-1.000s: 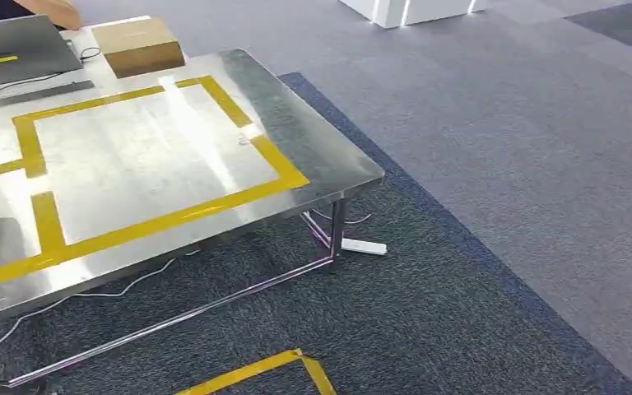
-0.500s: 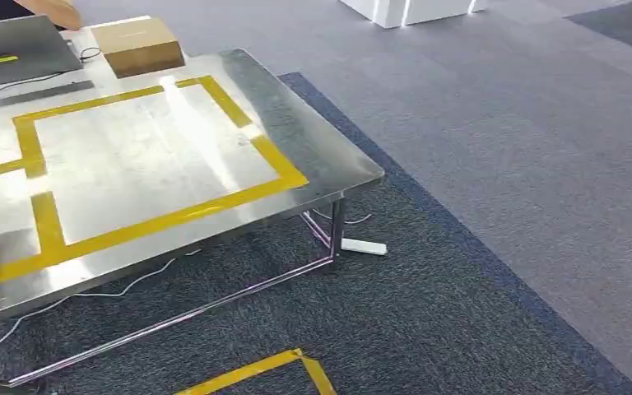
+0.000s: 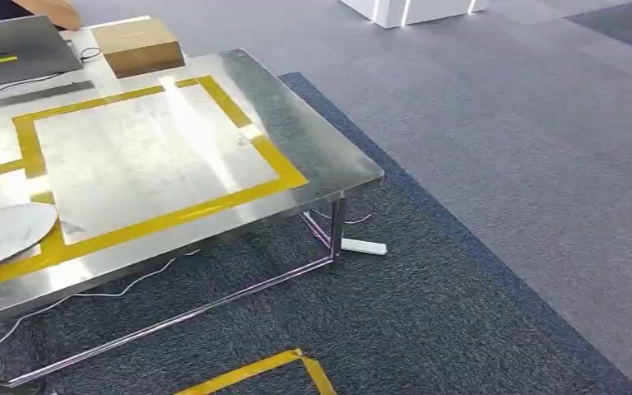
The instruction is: Take the parts from the cabinet and place them on the table.
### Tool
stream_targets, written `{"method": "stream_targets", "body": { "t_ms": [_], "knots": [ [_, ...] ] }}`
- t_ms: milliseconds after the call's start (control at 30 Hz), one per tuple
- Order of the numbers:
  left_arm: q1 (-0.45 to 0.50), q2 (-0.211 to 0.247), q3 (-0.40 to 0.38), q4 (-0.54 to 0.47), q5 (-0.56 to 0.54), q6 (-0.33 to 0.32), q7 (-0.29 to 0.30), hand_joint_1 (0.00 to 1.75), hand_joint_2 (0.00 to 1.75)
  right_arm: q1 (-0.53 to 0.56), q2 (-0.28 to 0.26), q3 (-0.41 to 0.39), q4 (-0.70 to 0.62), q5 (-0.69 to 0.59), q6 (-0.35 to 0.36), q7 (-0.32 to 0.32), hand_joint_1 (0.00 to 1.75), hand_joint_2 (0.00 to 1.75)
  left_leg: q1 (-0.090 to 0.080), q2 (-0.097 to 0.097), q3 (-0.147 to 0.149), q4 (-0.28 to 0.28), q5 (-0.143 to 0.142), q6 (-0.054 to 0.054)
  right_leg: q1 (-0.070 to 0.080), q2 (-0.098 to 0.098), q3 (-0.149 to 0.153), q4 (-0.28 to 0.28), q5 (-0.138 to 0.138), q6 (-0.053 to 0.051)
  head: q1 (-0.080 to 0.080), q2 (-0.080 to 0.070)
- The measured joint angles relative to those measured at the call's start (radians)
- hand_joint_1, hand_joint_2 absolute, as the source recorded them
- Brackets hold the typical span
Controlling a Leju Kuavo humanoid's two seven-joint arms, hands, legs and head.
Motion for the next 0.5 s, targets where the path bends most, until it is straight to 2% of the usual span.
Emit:
{"method": "stream_targets", "body": {
  "t_ms": [133,167,200,233,267,300,333,367,400,433,467,500],
  "knots": [
    [-0.006,0.0,0.0,0.0,-0.001,-0.002,-0.002,0.0,0.0,0.0,0.0,0.0,0.0,0.045,0.001,0.007,0.0,0.0,-0.001,0.0,-0.002,0.002,-0.001,0.002,-0.003,0.0,0.001,-0.004,0.001,0.002,0.0,0.0],
    [-0.009,0.0,-0.001,0.0,-0.003,-0.005,-0.003,0.0,0.0,-0.001,0.003,0.0,0.0,0.053,0.001,0.01,0.0,0.0,-0.003,0.0,-0.002,0.002,-0.001,0.016,-0.007,-0.001,0.003,-0.009,0.006,0.011,0.0,0.0],
    [-0.015,0.003,-0.001,0.0,-0.003,-0.006,-0.005,0.0,0.0,-0.002,0.003,0.0,0.0,0.061,0.0,0.012,0.0,0.0,-0.004,0.0,0.001,-0.009,0.006,0.023,-0.005,-0.002,0.005,-0.014,0.008,0.016,-0.002,0.0],
    [-0.021,0.003,-0.001,0.0,-0.003,-0.008,-0.006,0.0,0.0,-0.003,0.003,0.0,0.0,0.066,-0.001,0.013,0.0,0.0,0.009,-0.001,0.013,-0.034,0.02,0.026,-0.003,-0.005,-0.005,-0.011,0.004,0.016,-0.001,0.0],
    [-0.029,0.002,-0.002,0.0,-0.005,-0.008,-0.006,0.0,0.0,-0.003,0.003,0.0,0.0,0.07,-0.002,0.013,0.0,0.0,0.008,-0.002,0.017,-0.044,0.026,0.027,-0.004,-0.008,-0.014,0.018,-0.024,0.023,0.002,0.0],
    [-0.036,0.001,-0.003,0.0,-0.006,-0.01,-0.006,0.0,0.0,-0.004,0.003,0.0,0.0,0.07,-0.002,0.014,0.0,0.0,0.009,-0.004,0.015,-0.044,0.027,0.027,-0.008,-0.011,-0.043,0.082,-0.068,0.028,0.003,0.0],
    [-0.037,0.0,-0.005,0.0,-0.008,-0.011,-0.006,0.0,0.0,-0.004,0.003,0.0,0.0,0.069,-0.002,0.014,0.0,0.0,0.011,-0.006,0.013,-0.043,0.027,0.027,-0.014,-0.013,-0.08,0.17,-0.111,0.034,0.006,0.0],
    [-0.037,-0.002,-0.006,0.002,-0.011,-0.011,-0.006,0.0,0.0,-0.003,0.003,0.0,0.0,0.069,-0.003,0.015,0.0,0.0,0.012,-0.009,0.011,-0.043,0.028,0.026,-0.019,-0.015,-0.114,0.247,-0.143,0.041,0.005,0.0],
    [-0.037,-0.004,-0.007,0.002,-0.012,-0.011,-0.006,0.0,0.0,-0.003,0.003,0.0,0.0,0.068,-0.003,0.015,0.0,0.0,0.015,-0.014,0.009,-0.043,0.029,0.021,-0.024,-0.017,-0.135,0.295,-0.157,0.047,0.005,0.0],
    [-0.037,-0.006,-0.008,0.003,-0.012,-0.014,-0.005,0.0,0.0,-0.003,0.002,0.0,0.0,0.066,-0.003,0.016,0.0,0.0,0.023,-0.022,0.009,-0.043,0.03,0.014,-0.028,-0.017,-0.128,0.289,-0.144,0.055,0.002,0.0],
    [-0.039,-0.007,-0.009,0.003,-0.012,-0.014,-0.005,0.0,0.0,-0.003,0.002,0.0,0.0,0.066,-0.003,0.016,0.0,0.0,0.032,-0.029,0.009,-0.042,0.03,0.004,-0.034,-0.017,-0.097,0.237,-0.112,0.063,0.006,0.0],
    [-0.039,-0.008,-0.009,0.003,-0.012,-0.014,-0.005,0.0,0.0,-0.002,0.002,0.0,0.0,0.066,-0.003,0.016,0.0,0.0,0.042,-0.038,0.009,-0.041,0.029,-0.008,-0.042,-0.013,-0.049,0.154,-0.073,0.071,0.004,0.0]
  ]
}}
